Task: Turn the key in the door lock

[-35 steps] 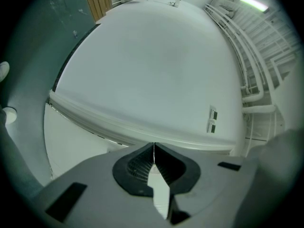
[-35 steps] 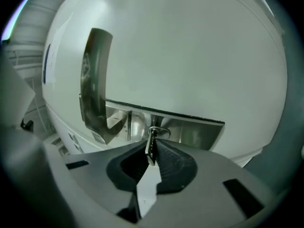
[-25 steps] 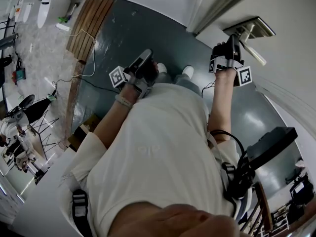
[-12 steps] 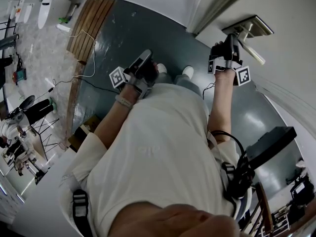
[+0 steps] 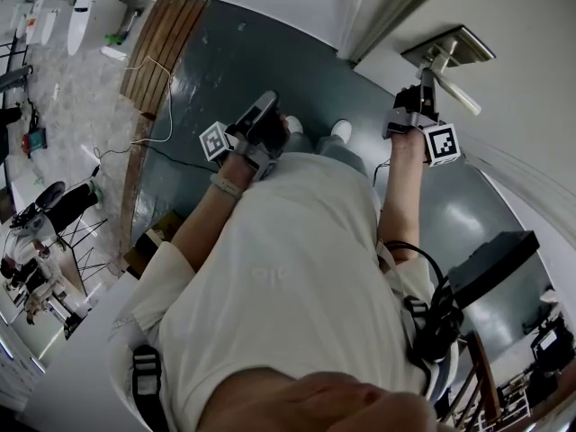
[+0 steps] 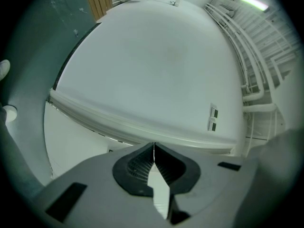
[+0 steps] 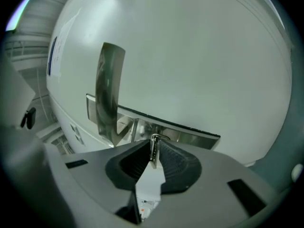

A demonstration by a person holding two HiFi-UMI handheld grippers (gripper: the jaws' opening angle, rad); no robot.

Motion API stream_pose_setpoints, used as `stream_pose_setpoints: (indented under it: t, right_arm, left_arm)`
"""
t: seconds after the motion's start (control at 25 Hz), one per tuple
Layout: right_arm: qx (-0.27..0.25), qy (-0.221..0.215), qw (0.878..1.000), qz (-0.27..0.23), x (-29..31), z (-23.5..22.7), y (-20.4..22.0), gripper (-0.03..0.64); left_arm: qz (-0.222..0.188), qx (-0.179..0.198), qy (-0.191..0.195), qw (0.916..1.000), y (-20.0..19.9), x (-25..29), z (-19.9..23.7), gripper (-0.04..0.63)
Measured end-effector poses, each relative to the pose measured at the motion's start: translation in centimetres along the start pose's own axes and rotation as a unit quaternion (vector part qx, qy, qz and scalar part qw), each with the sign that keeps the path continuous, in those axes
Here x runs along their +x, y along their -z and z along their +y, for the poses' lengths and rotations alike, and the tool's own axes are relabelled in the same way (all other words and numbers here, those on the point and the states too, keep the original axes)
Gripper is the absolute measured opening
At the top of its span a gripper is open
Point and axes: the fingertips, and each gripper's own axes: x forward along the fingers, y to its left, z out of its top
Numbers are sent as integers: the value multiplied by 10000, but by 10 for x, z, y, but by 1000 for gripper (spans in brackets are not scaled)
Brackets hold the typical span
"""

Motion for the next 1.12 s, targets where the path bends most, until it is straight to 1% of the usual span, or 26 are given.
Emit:
stream_pose_setpoints:
  t: [0.04,0.12,0.36,0.48,0.56,0.76,0.84,0.96,1.12]
  right_arm:
    - [-65,9,9999,112,0,0,1,43]
    - [78,-24,9997,210,2,-1,4,43]
    - [469,10,9989,-50,1,-1,2,43]
    - [844,-45,9964,-103,1,-3,2,43]
    - [1242,-167,9920,-178,1,-4,2,43]
    - [2211,-499,9731,-400,2,-8,3,43]
    - [2619,-645,9616,-503,1,-10,3,43]
    - [3225,-876,9404,-628,0,-18,4,43]
    - [3722,-1135,9184,-718,1,-21,5,43]
  left_arm:
    - [-3,-3,-1,10000,0,0,0,9]
    - [-6,-4,-9,10000,-1,0,0,9]
    - [-38,6,0,10000,0,-3,0,9]
    - [-75,1,-5,10000,-1,-5,-1,9]
    - [-85,0,-17,10000,-2,-6,-1,9]
    - [-46,29,-58,10000,-2,-7,1,9]
    - [-48,23,-71,10000,-2,-7,1,9]
    - [-43,7,-100,9999,-1,-7,2,9]
    - [-2,3,-136,9999,-3,-7,5,9]
